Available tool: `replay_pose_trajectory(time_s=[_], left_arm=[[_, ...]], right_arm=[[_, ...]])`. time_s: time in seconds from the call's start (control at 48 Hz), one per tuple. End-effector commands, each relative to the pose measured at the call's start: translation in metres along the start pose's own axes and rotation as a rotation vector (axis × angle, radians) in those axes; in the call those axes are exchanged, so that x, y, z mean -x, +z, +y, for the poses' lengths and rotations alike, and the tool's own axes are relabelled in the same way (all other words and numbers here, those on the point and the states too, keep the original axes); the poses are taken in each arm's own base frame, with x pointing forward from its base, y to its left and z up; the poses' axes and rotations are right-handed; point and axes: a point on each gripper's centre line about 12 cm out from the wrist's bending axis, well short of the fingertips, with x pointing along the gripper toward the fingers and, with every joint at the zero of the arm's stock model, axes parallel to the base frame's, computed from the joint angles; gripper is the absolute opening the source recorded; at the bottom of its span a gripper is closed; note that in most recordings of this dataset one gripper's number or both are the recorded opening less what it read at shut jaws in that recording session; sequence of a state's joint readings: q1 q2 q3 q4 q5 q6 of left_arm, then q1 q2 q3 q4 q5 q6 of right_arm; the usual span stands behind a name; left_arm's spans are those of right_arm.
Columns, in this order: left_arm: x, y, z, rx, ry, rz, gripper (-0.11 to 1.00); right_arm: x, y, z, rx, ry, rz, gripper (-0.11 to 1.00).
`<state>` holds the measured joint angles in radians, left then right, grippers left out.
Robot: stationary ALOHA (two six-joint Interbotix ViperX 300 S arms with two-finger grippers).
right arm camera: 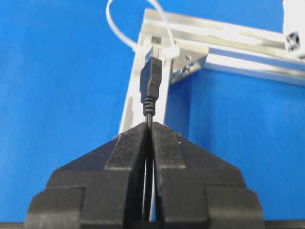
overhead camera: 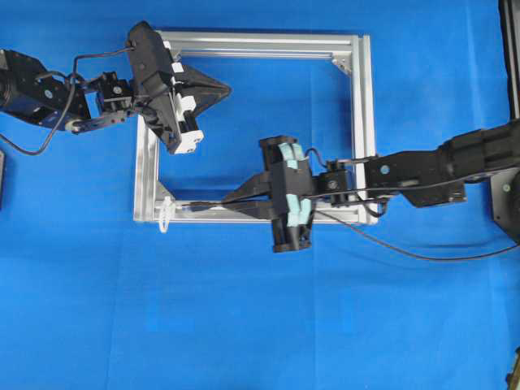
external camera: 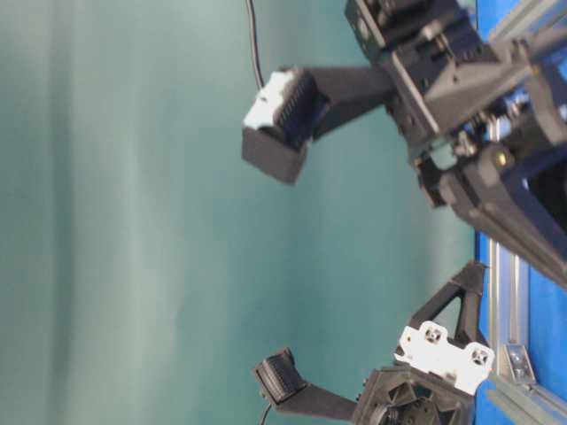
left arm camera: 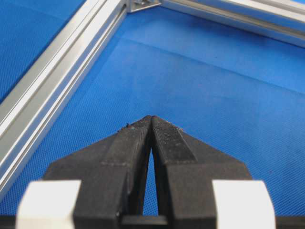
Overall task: Insert the wire through the string loop located on the left side.
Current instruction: 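Carry the cable plug left toward the white zip-tie loop on the frame, then push the USB plug through the white zip-tie loop with the right gripper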
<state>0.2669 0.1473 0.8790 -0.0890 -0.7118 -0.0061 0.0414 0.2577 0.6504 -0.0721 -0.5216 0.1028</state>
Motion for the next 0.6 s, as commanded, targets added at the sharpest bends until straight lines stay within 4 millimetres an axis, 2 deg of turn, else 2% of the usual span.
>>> replay_pose_trajectory(time_s=[0.0, 0.25, 0.583], left_arm=[[0.0028, 0.0156, -0.0022, 0.0, -0.007, -0.047, 0.0], [0.003, 0.0161, -0.0017, 0.001, -0.006, -0.049, 0.0], [0.0028, 0.0156, -0.0022, 0.0, -0.007, -0.047, 0.0]], right_arm=[[-0.0053, 0.0178, 0.0005, -0.001, 0.002, -0.051, 0.0], [-0.0147, 0.0168, 0.0015, 0.0, 0.004, -0.049, 0.0], [-0.0147, 0.0161, 0.0022, 0.0, 0.006, -0.05, 0.0]])
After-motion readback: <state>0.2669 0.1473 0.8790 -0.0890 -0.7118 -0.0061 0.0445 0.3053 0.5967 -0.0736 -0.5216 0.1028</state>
